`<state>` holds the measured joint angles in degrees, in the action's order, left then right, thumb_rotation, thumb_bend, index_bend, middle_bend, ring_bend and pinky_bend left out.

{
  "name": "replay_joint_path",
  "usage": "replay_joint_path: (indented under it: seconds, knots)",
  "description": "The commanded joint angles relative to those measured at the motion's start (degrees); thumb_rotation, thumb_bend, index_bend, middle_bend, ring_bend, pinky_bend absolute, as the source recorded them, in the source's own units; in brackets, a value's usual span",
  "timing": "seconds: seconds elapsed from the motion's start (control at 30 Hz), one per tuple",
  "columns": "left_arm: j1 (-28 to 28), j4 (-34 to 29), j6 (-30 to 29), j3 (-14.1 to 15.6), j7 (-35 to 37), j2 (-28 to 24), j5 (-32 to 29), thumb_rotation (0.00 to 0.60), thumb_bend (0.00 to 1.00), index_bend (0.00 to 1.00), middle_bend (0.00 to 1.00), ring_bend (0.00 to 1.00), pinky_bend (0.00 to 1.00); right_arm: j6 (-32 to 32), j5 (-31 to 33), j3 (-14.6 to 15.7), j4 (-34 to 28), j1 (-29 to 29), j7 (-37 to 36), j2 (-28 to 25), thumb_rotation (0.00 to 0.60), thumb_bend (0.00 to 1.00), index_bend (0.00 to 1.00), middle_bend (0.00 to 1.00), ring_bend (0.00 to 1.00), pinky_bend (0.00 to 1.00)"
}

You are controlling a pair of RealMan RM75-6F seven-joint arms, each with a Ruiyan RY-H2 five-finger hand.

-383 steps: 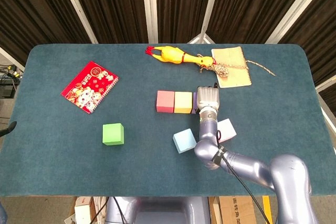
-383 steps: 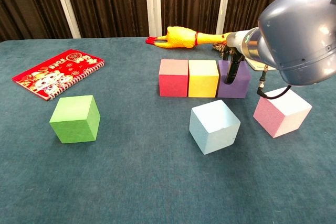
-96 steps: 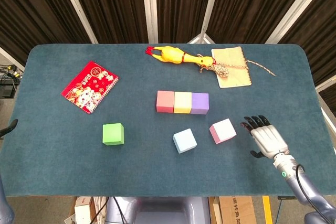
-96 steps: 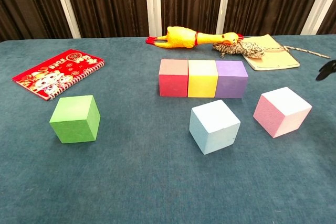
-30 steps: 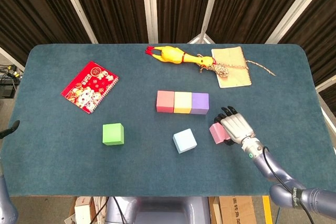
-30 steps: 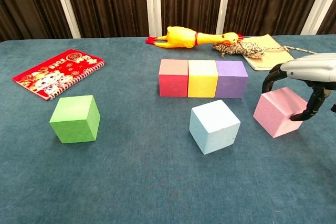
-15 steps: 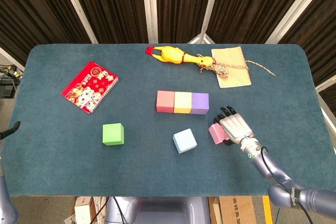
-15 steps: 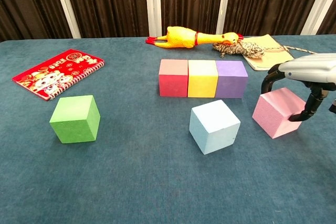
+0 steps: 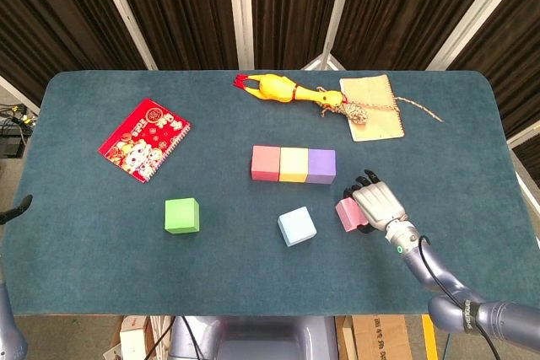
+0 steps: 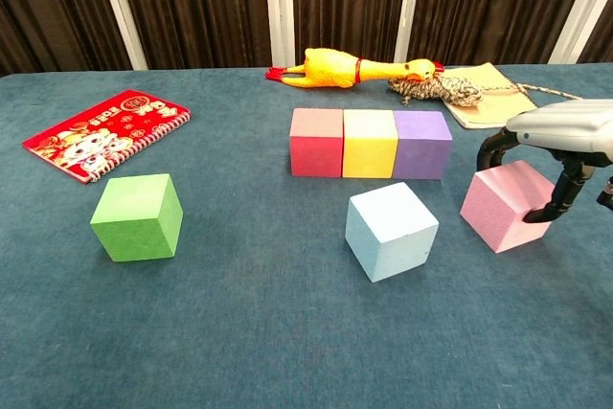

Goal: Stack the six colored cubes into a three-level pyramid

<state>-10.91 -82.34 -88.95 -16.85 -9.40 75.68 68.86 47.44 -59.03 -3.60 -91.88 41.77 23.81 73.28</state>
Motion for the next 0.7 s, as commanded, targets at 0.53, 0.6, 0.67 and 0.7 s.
replay_joint_path:
  seconds: [0.53, 0.6, 0.67, 0.7]
  knots:
    - [0.39, 0.78, -1.03, -0.25, 0.84, -0.18, 0.43, 0.600, 0.16, 0.15, 0.00, 0.00, 0.08, 4.33, 5.17, -1.56, -9.43, -1.13, 1.08, -10.85, 0.600, 0.33, 0.43, 0.44, 0.18, 0.00]
    - [0.52, 0.69, -1.07, -0.21, 1.26, -0.31, 0.55, 0.600, 0.16, 0.15, 0.00, 0.00, 0.08, 4.83, 6.49, -2.17, -11.11, -1.16, 1.05, -13.15, 0.600, 0.33, 0.43, 0.44, 0.18, 0.00]
    - [0.62, 0.59, -1.13, -0.24, 1.56, -0.43, 0.60, 0.600, 0.16, 0.15, 0.00, 0.00, 0.08, 5.04, 8.10, -2.81, -12.75, -0.92, 1.24, -15.36, 0.600, 0.33, 0.43, 0.44, 0.18, 0.00]
    - [0.67, 0.55, -1.20, -0.24, 1.54, -0.46, 0.60, 0.600, 0.16, 0.15, 0.00, 0.00, 0.08, 5.31, 8.92, -3.33, -13.47, -0.68, 1.40, -16.48, 0.600, 0.33, 0.43, 0.44, 0.18, 0.00]
